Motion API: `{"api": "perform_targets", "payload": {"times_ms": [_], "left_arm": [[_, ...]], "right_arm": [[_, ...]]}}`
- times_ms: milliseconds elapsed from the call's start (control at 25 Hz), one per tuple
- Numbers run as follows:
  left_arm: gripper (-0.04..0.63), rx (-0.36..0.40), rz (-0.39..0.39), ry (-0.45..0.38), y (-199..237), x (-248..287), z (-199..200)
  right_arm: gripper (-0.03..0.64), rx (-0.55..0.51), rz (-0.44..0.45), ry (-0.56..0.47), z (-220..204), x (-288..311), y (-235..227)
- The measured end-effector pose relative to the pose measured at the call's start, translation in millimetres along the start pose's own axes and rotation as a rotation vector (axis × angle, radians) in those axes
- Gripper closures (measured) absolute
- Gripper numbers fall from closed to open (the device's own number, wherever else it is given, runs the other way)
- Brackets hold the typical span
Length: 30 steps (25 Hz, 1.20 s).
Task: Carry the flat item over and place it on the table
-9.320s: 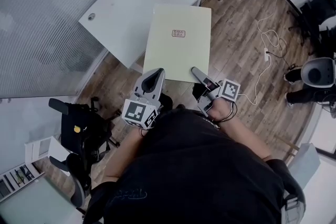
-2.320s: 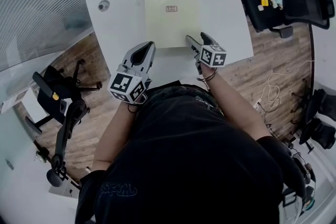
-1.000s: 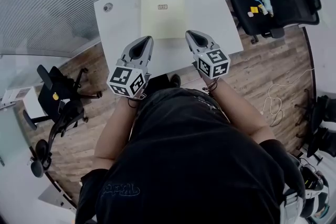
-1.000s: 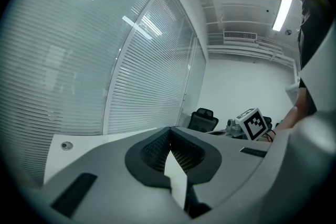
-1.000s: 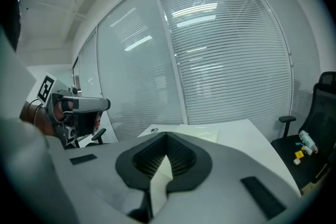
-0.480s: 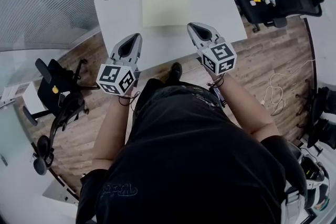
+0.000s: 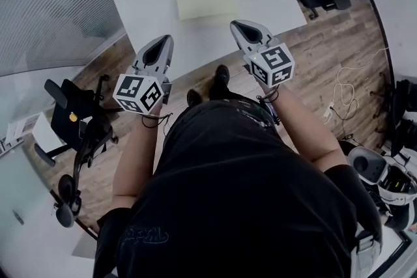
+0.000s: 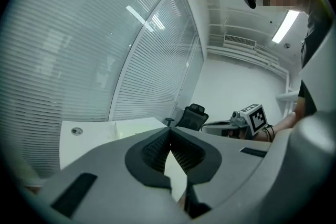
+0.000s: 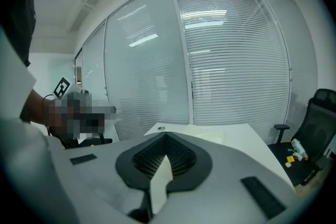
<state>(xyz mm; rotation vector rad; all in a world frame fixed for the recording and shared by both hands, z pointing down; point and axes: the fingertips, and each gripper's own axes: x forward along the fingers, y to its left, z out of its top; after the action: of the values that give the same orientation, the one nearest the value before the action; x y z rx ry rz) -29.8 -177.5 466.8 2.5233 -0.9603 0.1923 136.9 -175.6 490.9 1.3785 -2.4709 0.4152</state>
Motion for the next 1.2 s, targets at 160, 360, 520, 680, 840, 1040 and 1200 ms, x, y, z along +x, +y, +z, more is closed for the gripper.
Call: {"api": "perform_targets", "payload": {"times_ms": [160, 360, 520, 680, 840, 1040, 1200], "left_arm": [[0.582, 0.026, -0.043, 0.0, -9, -15, -1], [0.581, 0.052, -0.08, -0.003, -18, -37, -4], [0.581, 0.066, -0.099, -0.002, -23, -57, -8], [0.581, 0.061, -0.118, 0.013, -28, -74, -20], [0.581, 0.051, -0.125, 0.016, -32, -87, -29], [0.581, 0.046, -0.133, 0.009, -41, -94, -32], [0.581, 0.054, -0.125, 0.006, -55, -96, -35]], "right_arm": [[0.595, 0.014, -0.03, -0.014, 3, -12, 17], [0.595, 0.028, -0.06, -0.038, 5, -28, 38], [0.595, 0.035, -0.077, -0.053, 5, -40, 58], [0.595, 0.054, -0.095, -0.058, -1, -54, 74], [0.594, 0.068, -0.105, -0.061, -8, -65, 88], [0.594, 0.069, -0.103, -0.067, -10, -76, 97], [0.594, 0.065, -0.086, -0.081, -8, -85, 98]]}}
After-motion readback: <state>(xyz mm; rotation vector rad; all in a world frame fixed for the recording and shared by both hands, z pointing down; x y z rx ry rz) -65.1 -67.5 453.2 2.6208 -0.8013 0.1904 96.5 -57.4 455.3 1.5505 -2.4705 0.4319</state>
